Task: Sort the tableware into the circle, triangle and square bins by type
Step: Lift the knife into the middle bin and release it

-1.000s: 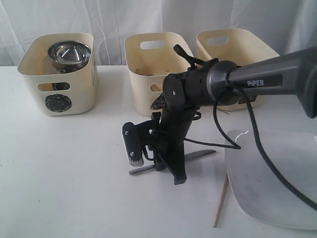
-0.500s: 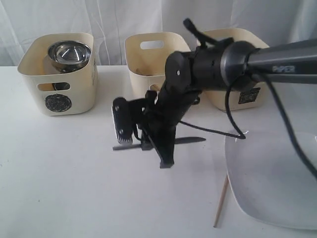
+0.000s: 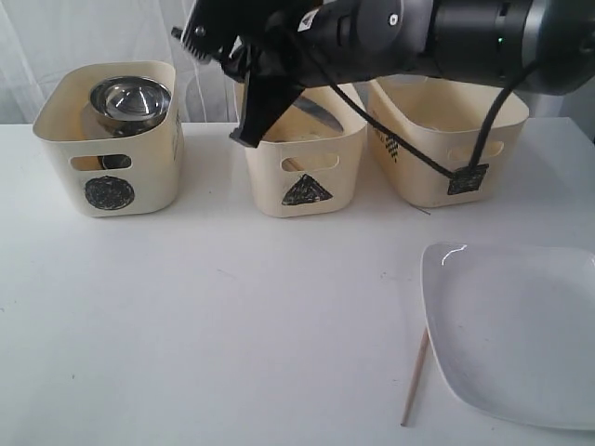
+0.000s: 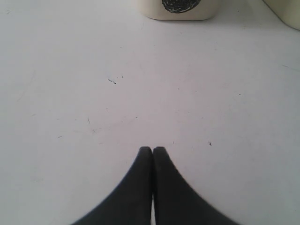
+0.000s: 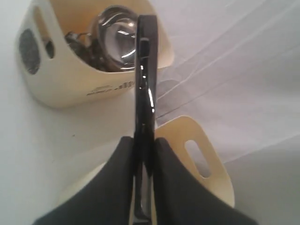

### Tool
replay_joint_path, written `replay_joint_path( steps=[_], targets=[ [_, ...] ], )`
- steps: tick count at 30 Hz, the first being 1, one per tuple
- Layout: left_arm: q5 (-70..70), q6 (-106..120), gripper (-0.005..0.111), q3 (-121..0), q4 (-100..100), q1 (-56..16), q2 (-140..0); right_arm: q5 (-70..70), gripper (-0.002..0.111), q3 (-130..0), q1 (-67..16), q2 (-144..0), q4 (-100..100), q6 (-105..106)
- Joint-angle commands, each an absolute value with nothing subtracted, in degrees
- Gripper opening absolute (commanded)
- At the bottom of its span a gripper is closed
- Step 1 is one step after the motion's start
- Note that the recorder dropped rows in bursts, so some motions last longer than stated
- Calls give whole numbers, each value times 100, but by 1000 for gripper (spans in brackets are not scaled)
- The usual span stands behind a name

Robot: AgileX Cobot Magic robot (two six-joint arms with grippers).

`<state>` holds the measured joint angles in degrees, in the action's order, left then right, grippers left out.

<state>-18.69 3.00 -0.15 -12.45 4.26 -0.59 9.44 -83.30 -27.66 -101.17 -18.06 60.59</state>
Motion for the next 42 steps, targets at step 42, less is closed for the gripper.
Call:
replay_joint_path(
  steps=[42],
  targets=[
    [-2035, 309, 0, 0, -1281, 392, -14, -1729, 25, -8215, -2370, -10935, -4775, 4870]
  ],
)
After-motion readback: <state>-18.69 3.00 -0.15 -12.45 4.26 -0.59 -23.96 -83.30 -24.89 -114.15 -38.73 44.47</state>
